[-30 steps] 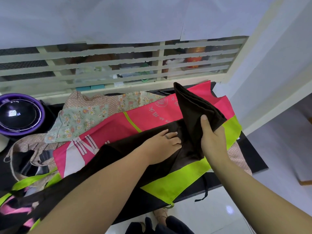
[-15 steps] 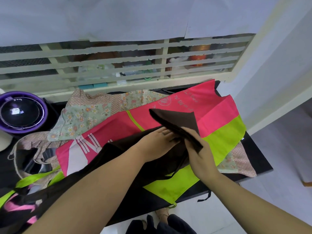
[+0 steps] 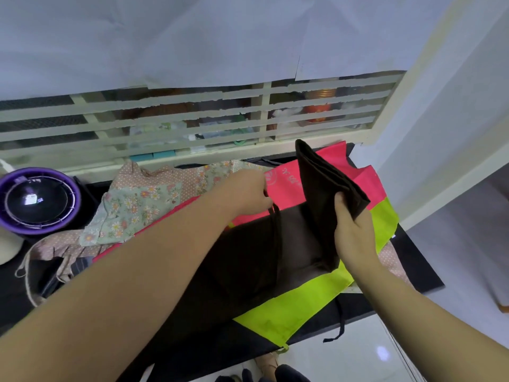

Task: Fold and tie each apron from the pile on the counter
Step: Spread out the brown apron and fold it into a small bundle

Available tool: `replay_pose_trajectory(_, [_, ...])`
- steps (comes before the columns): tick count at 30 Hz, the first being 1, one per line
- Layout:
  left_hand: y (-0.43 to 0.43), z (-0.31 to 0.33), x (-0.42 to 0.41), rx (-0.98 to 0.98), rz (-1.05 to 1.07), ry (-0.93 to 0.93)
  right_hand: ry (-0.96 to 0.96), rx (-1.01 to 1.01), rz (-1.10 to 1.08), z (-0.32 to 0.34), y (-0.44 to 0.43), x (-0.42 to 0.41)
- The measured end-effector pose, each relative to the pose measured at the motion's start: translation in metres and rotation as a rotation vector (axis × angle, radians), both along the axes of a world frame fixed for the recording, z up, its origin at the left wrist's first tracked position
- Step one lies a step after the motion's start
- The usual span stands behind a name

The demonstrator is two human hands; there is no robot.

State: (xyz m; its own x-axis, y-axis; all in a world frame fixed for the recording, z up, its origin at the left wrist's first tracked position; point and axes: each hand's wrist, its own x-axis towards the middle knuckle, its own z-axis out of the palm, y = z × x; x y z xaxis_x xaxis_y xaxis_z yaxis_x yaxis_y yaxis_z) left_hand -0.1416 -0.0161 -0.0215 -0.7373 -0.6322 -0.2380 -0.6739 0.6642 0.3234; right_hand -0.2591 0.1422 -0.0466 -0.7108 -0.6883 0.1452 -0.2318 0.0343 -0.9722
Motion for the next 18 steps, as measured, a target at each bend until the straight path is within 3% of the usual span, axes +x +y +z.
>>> replay_pose_trajectory(1, [-0.003, 0.004, -0.002, -0.017, -0.043, -0.098, -0.001, 0.017, -0.013, 0.0, -0.001, -0.002])
replay_pose_trajectory(3, [-0.004, 0.011, -0.005, 0.053, -0.053, -0.124, -0.001, 0.053, -0.047, -0.002, -0.001, -0.003])
replay_pose_trajectory(8, [-0.007, 0.011, -0.01, 0.638, 0.219, 0.342, 0.107, 0.28, -0.203, 0.004, -0.001, -0.016])
replay_pose_trajectory(10, [-0.005, 0.011, -0.013, 0.737, 0.242, 0.416, 0.069, 0.416, -0.136, 0.008, 0.0, -0.023])
replay_pose_trajectory(12, [-0.001, 0.013, -0.017, 0.777, 0.219, 0.45, -0.175, 0.459, -0.017, 0.013, -0.001, -0.026])
replay_pose_trajectory(16, [0.009, 0.015, -0.02, 0.751, 0.101, 0.43, -0.903, 0.339, 0.155, 0.012, -0.003, -0.018])
replay_pose_trajectory(18, [0.013, 0.013, -0.02, 0.735, 0.08, 0.442, -1.088, 0.232, 0.187, 0.002, -0.009, -0.006])
